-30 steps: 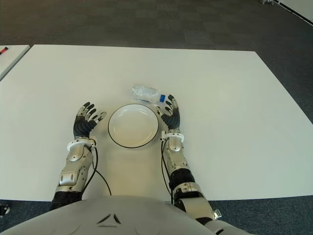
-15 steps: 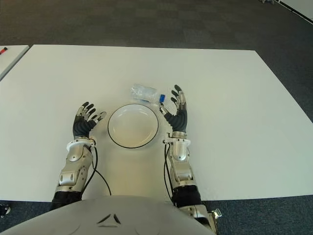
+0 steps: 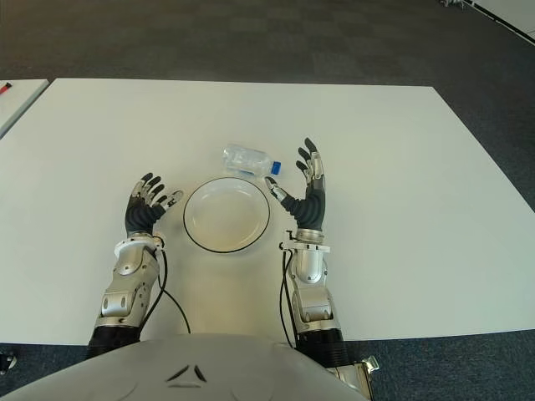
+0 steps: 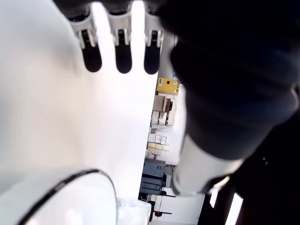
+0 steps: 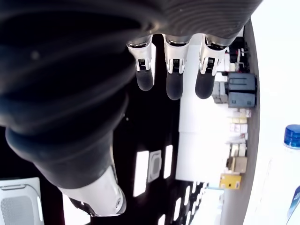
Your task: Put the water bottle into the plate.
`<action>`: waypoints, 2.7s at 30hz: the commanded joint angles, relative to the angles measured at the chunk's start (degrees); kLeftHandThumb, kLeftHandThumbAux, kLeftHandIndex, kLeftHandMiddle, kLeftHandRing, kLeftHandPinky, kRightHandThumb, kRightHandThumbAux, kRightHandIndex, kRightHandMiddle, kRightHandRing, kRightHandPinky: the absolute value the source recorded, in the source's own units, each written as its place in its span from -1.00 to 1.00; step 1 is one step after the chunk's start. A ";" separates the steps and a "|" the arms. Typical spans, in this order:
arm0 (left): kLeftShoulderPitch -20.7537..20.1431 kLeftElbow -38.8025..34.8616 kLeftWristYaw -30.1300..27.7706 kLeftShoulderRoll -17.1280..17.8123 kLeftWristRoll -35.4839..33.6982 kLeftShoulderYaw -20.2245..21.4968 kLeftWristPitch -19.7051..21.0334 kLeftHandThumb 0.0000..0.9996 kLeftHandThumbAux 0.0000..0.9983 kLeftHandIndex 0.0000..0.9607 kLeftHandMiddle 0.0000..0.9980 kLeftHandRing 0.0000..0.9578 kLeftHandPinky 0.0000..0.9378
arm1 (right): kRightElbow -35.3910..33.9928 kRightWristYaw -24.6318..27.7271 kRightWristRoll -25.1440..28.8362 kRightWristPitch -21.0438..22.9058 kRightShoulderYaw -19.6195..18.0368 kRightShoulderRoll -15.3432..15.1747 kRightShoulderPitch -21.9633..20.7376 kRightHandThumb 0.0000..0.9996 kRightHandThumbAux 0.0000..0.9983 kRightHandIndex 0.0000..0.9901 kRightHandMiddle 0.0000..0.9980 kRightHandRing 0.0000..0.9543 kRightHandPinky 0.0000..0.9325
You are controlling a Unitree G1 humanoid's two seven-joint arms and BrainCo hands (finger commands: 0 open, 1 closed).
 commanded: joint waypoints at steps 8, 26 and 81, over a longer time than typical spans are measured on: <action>-0.20 0.50 -0.60 -2.55 -0.33 -0.07 -0.23 -0.95 0.91 -0.69 -0.68 -0.71 -0.63 | -1.21 1.03 1.25 1.61 0.70 2.14 1.08 -0.78 0.74 -0.88 -0.84 -0.80 -0.72; -0.37 0.87 -0.56 -2.46 0.04 -0.17 -0.29 -0.95 0.90 -0.69 -0.68 -0.70 -0.63 | -2.53 -1.15 -0.94 2.15 1.19 2.45 1.13 -0.73 0.82 -0.82 -0.79 -0.77 -0.64; -1.00 1.88 0.86 -3.42 0.74 -0.51 -0.80 -0.96 0.89 -0.70 -0.69 -0.73 -0.65 | -16.90 -4.01 -41.06 14.85 -1.98 -18.82 -2.14 0.26 -0.05 -0.71 -0.62 -0.59 -0.44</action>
